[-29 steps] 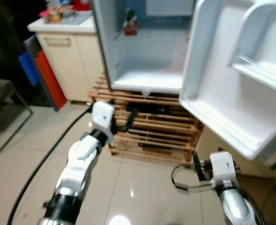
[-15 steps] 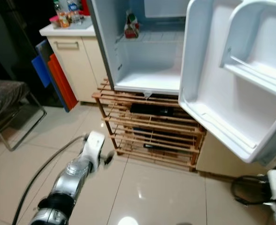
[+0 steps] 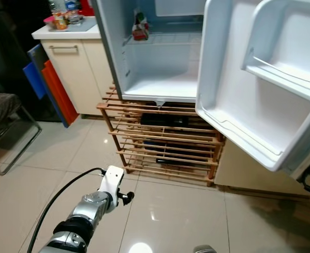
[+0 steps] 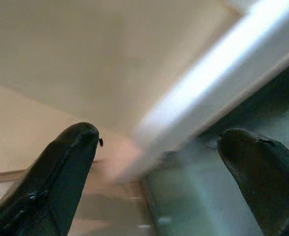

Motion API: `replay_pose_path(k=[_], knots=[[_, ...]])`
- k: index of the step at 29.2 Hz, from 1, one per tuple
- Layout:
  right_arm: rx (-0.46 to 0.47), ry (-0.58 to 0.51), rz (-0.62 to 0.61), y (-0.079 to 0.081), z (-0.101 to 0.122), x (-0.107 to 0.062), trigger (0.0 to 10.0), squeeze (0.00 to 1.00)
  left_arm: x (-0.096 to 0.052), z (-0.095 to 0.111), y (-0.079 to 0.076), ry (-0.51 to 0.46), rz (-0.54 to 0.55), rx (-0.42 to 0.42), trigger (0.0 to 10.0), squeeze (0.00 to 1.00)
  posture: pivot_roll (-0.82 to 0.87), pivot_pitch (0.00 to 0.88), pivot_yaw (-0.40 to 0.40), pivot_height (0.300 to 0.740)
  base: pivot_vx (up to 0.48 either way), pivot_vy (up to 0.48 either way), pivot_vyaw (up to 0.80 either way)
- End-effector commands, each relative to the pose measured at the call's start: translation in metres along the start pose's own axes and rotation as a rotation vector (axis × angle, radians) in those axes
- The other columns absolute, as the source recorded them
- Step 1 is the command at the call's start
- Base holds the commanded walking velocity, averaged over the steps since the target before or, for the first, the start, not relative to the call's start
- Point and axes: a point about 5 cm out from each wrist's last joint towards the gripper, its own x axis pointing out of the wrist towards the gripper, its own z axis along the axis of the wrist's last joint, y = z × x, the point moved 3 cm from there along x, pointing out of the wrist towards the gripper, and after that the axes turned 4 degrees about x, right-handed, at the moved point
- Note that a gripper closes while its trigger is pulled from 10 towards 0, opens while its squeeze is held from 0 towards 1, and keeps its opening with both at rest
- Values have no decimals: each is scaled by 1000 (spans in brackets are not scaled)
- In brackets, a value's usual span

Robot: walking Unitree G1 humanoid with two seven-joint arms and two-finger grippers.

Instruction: Restocking fridge

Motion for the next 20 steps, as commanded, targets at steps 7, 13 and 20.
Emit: replay_pose_path(k=[7, 13, 20], knots=[[154, -192, 709, 105, 59, -55, 10000, 0, -2, -23, 13, 97, 47, 128, 10000, 0, -311, 0, 132, 740, 0, 0, 0], [354, -248, 1221, 141, 111, -148, 10000, 0, -7, -61, 14, 213, 40, 182, 10000, 0, -331, 0, 161, 740, 0, 0, 0], [391, -271, 1551, 155, 127, -203, 10000, 0, -10, -86, 1, 279, -38, 196, 10000, 0, -283, 0, 111, 740, 0, 0, 0]])
